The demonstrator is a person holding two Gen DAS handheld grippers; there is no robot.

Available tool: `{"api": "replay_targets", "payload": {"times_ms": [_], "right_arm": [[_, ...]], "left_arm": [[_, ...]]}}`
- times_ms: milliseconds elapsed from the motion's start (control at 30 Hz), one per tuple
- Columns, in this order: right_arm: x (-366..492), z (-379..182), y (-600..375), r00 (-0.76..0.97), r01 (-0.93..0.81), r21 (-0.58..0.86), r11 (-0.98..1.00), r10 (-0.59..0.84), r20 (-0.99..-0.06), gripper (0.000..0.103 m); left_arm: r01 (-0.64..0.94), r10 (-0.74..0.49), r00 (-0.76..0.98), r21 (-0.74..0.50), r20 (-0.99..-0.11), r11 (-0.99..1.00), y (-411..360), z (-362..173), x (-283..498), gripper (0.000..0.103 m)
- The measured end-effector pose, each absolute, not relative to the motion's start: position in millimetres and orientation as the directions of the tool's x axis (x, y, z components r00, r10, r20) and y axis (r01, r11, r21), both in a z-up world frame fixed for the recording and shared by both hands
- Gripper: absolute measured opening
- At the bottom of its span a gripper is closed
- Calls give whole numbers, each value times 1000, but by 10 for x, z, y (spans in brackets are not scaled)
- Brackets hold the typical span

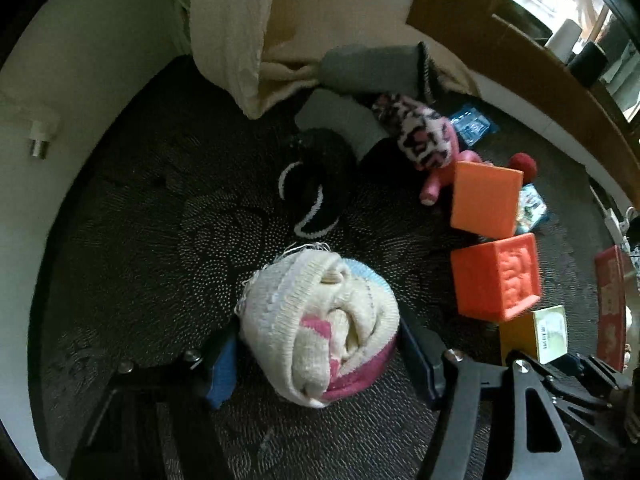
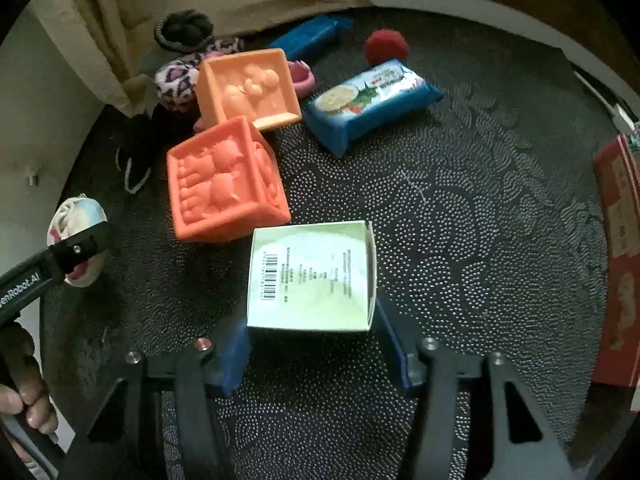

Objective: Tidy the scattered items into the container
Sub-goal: 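Grasp the pink-white cloth ball with the left gripper while the right grasps the green box, then carry both items over the tray and open both grippers to drop them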

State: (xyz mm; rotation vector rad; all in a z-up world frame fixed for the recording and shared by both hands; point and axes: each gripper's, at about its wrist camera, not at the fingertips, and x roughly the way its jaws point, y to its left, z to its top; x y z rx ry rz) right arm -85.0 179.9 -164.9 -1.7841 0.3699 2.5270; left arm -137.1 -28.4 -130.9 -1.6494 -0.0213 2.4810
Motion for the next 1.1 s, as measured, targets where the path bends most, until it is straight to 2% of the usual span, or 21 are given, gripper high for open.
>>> {"api": "replay_targets", "payload": {"times_ms": [467,1100], "right_arm": [[-523,-1150,2092,-444,-133,149,-980,-76,-893,60],[247,-787,3378,-507,-332,140,-933,51,-861,60]], "left_arm": [[-164,157,-412,-96,-898,-982,185,-985,-1039,71],[-395,273,-401,-104,-874,-913,1811,-709,-571,71]]}}
